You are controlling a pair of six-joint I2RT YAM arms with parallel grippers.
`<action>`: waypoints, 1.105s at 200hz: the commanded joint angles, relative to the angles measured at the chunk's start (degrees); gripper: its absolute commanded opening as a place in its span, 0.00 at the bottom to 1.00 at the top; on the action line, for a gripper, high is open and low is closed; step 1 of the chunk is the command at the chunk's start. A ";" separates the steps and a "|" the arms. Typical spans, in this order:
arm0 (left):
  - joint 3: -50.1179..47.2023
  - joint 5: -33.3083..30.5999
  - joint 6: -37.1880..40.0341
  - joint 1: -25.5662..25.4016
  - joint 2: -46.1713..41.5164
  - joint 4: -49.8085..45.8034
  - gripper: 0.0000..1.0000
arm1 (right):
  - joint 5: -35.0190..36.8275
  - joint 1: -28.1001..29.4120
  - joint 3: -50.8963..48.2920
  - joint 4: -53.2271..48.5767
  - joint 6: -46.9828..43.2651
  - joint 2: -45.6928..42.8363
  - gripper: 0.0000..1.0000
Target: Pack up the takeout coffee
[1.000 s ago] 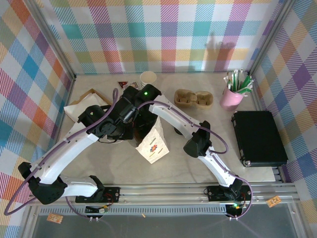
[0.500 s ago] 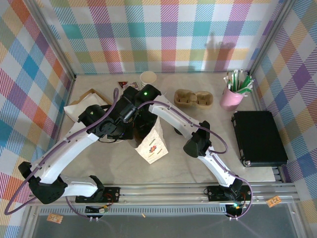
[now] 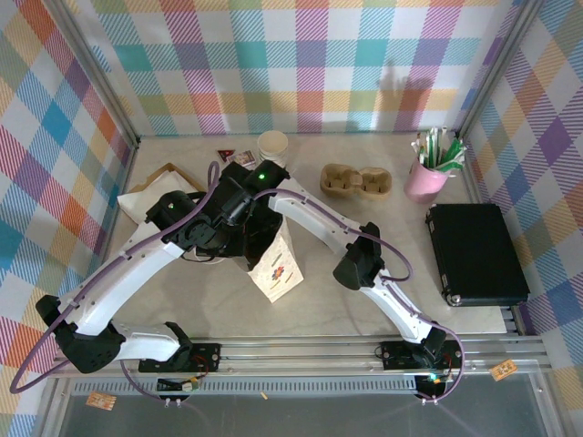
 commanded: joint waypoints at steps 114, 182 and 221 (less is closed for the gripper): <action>0.67 2.75 5.13 -1.68 -0.05 1.06 0.00 | -4.88 0.39 -1.40 12.82 5.96 6.71 0.76; 0.53 1.99 5.20 -1.68 -0.49 0.66 0.00 | -5.37 2.93 -1.40 14.41 0.26 5.02 0.73; 0.08 0.68 4.53 -1.68 -1.51 -0.21 0.00 | 2.14 3.52 -0.63 11.99 -3.05 4.00 0.68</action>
